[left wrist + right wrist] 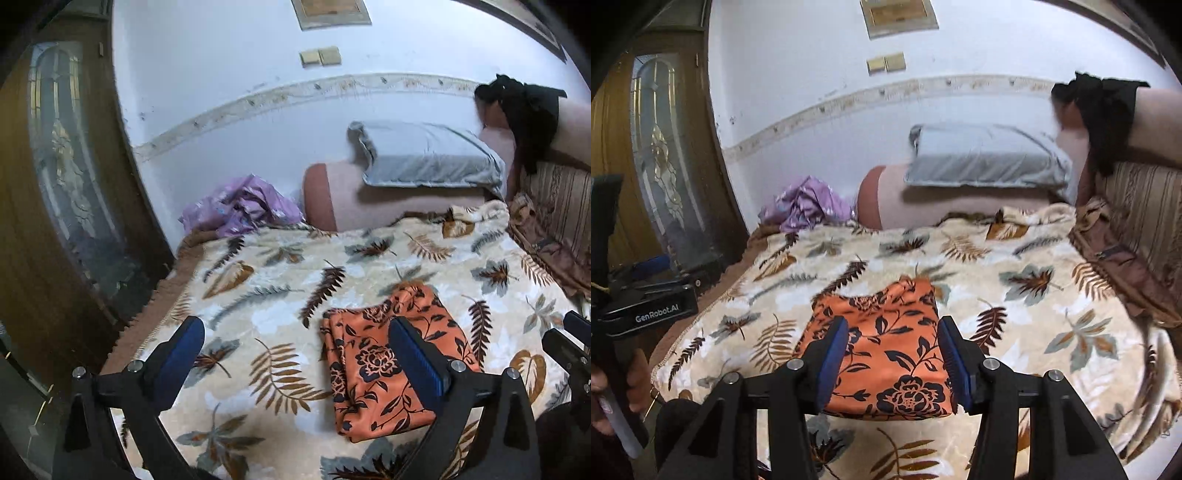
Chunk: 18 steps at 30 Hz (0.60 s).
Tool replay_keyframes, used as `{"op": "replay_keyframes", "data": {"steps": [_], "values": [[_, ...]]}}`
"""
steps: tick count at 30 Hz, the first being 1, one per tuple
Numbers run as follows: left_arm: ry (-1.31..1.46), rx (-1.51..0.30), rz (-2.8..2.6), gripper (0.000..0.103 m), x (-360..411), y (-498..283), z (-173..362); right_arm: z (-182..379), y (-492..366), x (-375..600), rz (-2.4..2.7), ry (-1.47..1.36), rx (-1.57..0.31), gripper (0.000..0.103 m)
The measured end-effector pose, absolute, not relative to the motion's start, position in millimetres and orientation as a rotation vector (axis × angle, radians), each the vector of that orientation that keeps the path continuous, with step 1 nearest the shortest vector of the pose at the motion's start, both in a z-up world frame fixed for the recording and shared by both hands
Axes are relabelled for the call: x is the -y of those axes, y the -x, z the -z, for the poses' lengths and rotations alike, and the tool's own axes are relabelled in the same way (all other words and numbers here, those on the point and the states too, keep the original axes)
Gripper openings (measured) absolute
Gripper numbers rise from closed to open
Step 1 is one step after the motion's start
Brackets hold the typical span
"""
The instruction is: Fold small clothes
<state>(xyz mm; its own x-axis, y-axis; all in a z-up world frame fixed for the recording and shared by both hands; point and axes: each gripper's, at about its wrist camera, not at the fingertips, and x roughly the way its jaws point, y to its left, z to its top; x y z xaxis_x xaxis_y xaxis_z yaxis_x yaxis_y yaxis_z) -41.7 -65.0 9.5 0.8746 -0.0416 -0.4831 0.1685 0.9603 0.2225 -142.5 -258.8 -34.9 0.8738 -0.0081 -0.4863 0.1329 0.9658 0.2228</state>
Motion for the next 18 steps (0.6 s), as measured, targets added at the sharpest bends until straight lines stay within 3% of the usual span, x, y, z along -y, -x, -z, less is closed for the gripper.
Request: {"op": "replay_keyframes", "data": {"steps": [18], "values": [[-0.22,-0.446,0.139,0.1,67,80,-44,11,168,253,0.102,-0.229,-0.457,0.056]]}}
